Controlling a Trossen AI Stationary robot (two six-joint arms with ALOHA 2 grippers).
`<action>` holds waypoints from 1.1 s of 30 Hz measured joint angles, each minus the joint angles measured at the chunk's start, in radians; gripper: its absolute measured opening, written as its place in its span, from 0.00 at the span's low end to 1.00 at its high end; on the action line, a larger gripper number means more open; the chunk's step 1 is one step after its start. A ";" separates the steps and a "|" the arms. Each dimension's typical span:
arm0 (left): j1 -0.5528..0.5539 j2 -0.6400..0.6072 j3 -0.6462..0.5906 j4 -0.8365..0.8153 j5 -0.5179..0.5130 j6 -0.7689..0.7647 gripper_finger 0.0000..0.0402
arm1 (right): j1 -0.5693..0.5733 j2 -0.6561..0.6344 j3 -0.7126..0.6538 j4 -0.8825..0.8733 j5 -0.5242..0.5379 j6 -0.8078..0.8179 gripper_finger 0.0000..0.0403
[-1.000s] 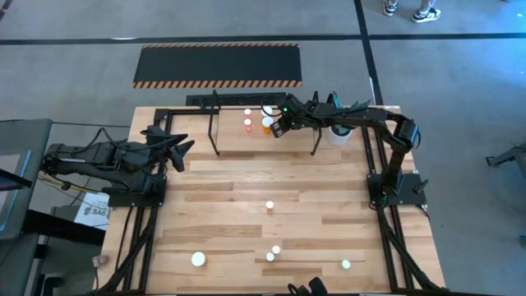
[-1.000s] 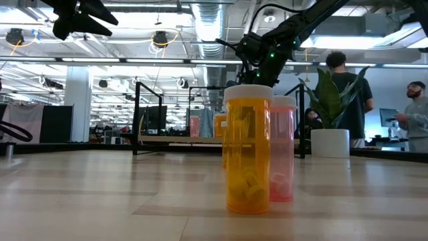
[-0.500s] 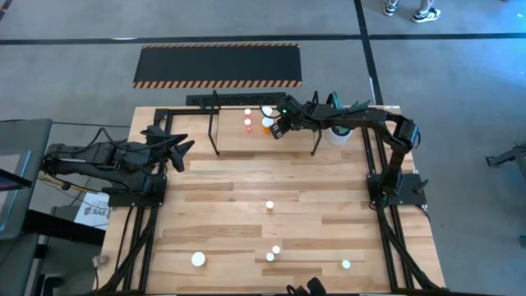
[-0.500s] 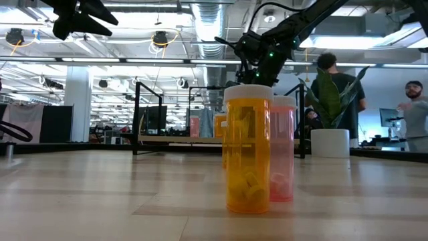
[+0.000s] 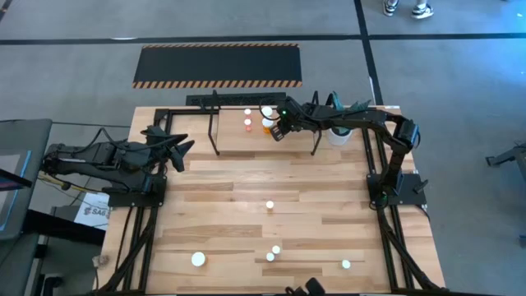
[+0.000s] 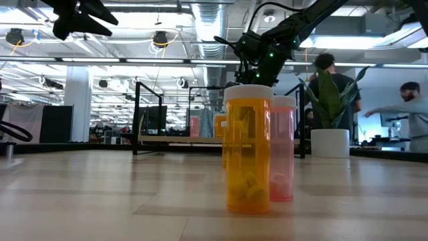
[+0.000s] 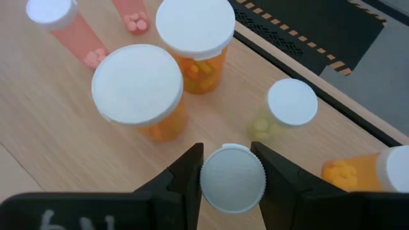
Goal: Pick and place medicine bottles onto shelf by color
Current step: Put the left yellow pill bottle on the shelf aligned with the other yellow pill bottle
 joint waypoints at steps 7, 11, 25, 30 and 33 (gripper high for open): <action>0.000 0.000 0.000 0.000 0.019 0.000 0.43 | 0.002 0.000 0.000 0.000 0.000 -0.045 0.36; 0.000 0.000 0.000 0.000 0.019 0.000 0.43 | 0.002 0.000 0.000 0.000 0.000 -0.069 0.36; 0.000 0.000 0.000 0.000 0.018 0.000 0.43 | 0.008 0.000 0.001 0.029 0.000 -0.165 0.36; 0.000 0.000 0.000 0.000 0.017 0.000 0.43 | 0.009 0.000 0.001 0.029 -0.001 -0.171 0.35; 0.000 0.000 0.000 0.000 0.017 0.000 0.43 | 0.009 0.000 0.001 0.029 -0.001 -0.175 0.36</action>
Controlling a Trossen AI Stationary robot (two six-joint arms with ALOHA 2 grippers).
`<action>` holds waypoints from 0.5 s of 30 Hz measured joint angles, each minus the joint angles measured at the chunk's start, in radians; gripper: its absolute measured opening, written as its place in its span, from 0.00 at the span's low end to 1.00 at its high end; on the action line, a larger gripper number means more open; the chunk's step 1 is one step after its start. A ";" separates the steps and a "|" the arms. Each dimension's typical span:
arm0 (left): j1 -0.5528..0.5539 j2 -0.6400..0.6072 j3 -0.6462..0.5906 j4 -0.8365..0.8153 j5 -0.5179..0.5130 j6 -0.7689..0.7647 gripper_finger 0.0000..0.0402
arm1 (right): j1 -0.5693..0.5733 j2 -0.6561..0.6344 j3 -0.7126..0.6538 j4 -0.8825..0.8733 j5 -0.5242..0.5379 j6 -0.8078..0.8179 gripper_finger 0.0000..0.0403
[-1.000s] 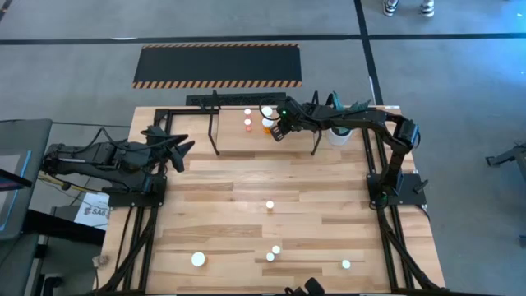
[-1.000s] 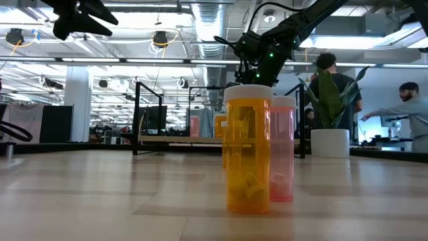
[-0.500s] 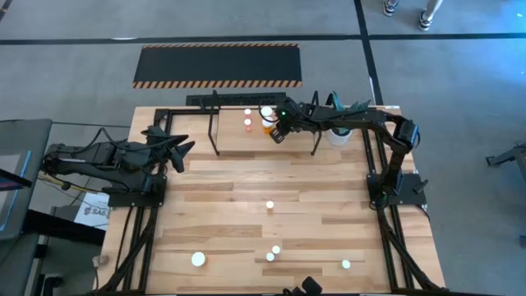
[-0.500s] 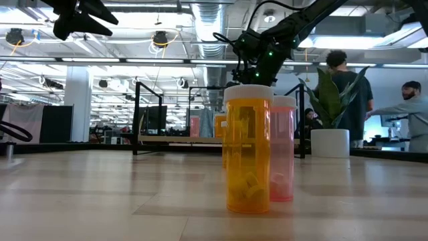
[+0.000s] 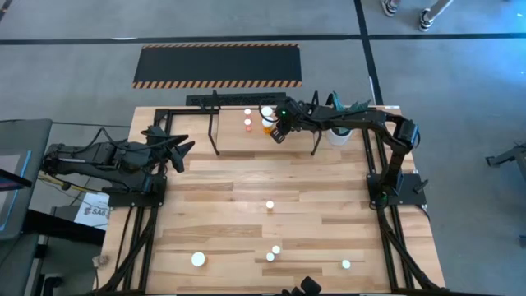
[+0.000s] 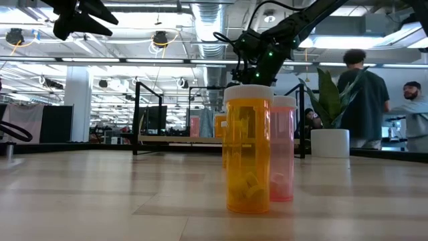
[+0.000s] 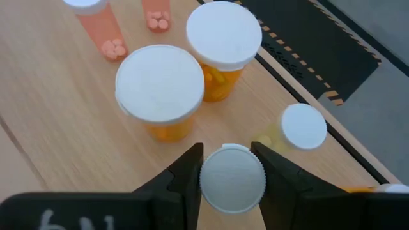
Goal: Pick and place medicine bottles onto shelf by color
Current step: Put the left yellow pill bottle on the shelf aligned with the other yellow pill bottle
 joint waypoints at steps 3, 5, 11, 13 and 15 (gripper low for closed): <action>0.000 0.000 0.000 0.000 0.000 0.000 0.43 | 0.004 0.000 0.000 -0.001 0.001 -0.023 0.37; 0.000 0.000 0.000 0.000 -0.001 0.000 0.43 | 0.002 0.000 0.000 -0.009 0.000 -0.033 0.37; 0.000 0.000 0.000 0.000 -0.002 -0.001 0.43 | 0.002 0.000 0.000 -0.012 0.000 -0.047 0.36; 0.000 0.000 0.000 0.000 -0.002 -0.001 0.43 | 0.004 0.000 0.000 -0.012 0.000 -0.052 0.36; 0.000 0.000 0.000 0.000 -0.002 -0.005 0.43 | 0.004 0.000 0.000 -0.009 0.000 -0.052 0.36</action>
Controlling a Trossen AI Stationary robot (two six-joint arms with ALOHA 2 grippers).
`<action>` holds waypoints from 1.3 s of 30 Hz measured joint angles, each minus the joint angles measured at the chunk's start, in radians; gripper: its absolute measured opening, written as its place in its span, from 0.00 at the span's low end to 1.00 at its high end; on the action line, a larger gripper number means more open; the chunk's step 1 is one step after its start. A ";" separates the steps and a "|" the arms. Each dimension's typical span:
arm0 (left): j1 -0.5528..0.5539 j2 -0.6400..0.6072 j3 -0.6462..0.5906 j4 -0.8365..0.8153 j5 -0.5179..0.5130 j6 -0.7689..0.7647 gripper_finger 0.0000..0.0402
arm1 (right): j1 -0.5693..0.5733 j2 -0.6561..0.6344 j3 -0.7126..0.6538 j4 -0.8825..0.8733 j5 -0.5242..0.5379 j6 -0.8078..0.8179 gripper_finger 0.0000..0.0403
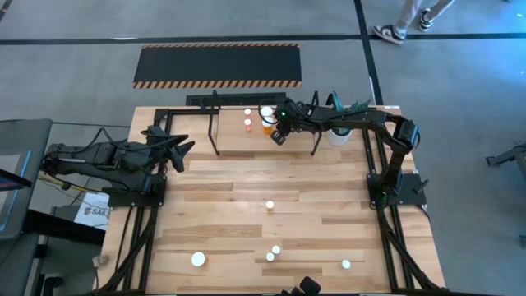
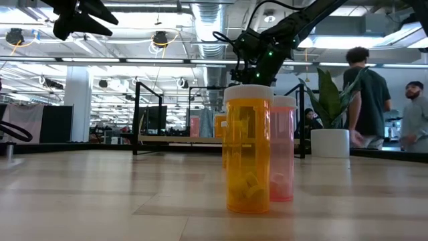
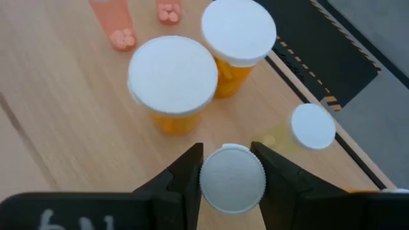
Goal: Pick and place medicine bottles onto shelf by color
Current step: Put the left yellow pill bottle on the shelf aligned with the other yellow pill bottle
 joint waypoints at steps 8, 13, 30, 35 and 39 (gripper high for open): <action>0.000 0.000 0.000 0.000 0.000 -0.006 0.43 | 0.001 -0.001 -0.058 0.033 0.000 0.007 0.35; 0.000 0.000 0.000 0.000 0.000 -0.020 0.43 | 0.014 -0.004 -0.085 0.042 0.001 0.039 0.36; 0.000 0.001 0.000 0.000 -0.005 -0.051 0.43 | -0.009 -0.003 -0.068 0.082 -0.003 0.064 0.36; 0.000 0.001 0.000 0.000 -0.005 -0.052 0.43 | -0.015 -0.002 -0.069 0.081 0.000 0.064 0.36; 0.000 0.001 0.000 0.000 -0.005 -0.052 0.43 | -0.011 0.001 -0.082 0.076 0.000 0.068 0.36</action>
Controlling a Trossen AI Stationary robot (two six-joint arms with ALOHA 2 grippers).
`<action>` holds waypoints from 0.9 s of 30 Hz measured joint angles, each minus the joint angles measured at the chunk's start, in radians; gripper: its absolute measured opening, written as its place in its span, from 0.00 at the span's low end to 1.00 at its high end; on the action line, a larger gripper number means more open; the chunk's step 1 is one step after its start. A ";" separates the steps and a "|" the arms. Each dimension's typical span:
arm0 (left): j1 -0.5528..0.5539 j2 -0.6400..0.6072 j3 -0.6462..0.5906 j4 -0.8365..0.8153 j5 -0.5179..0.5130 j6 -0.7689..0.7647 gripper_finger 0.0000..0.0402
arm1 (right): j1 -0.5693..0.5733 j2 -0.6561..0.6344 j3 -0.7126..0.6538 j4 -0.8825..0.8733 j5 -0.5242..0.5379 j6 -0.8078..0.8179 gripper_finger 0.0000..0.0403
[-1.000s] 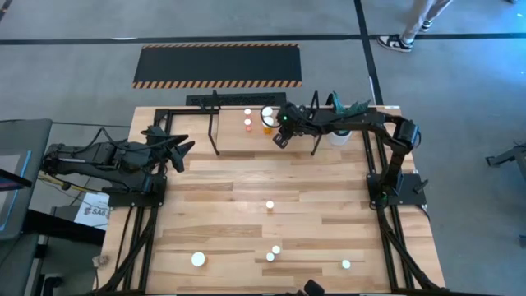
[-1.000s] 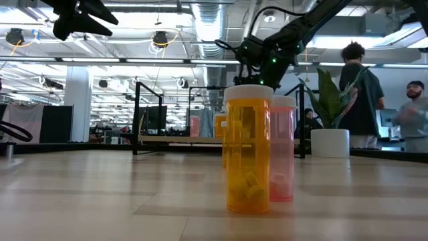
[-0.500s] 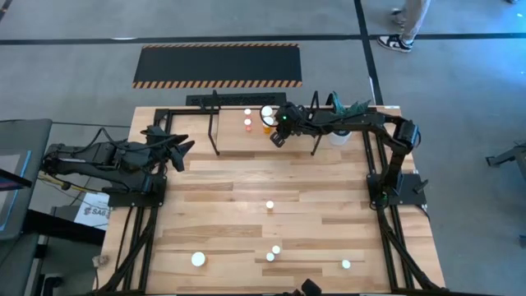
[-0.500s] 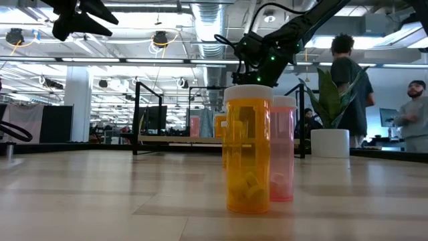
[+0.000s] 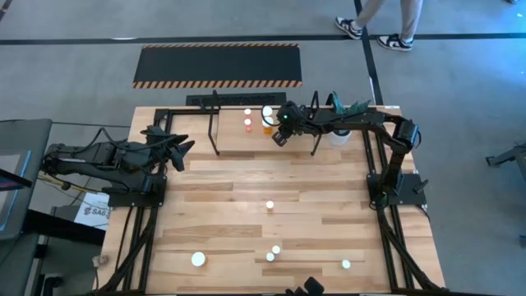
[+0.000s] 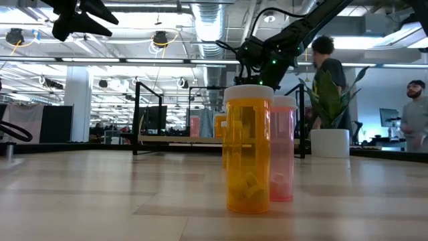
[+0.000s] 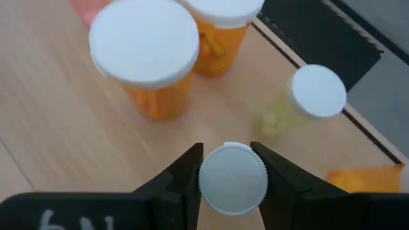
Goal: Pick and place medicine bottles onto shelf by color
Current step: Put the left yellow pill bottle on the shelf aligned with the other yellow pill bottle
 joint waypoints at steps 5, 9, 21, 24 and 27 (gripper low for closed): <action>0.000 0.000 0.000 0.000 0.000 0.000 0.43 | 0.000 0.000 0.000 0.007 0.000 0.003 0.36; 0.000 0.000 0.000 0.000 0.000 0.000 0.43 | -0.001 0.000 0.000 0.007 0.000 0.003 0.36; 0.000 0.000 0.000 0.000 0.001 0.001 0.43 | -0.001 0.000 0.000 0.009 0.000 0.003 0.44; 0.000 0.000 0.000 0.000 0.001 0.003 0.43 | -0.002 0.000 0.000 0.010 0.000 0.003 0.47; 0.000 0.000 0.000 0.000 0.001 0.004 0.43 | -0.002 -0.002 0.001 0.009 -0.001 0.003 0.50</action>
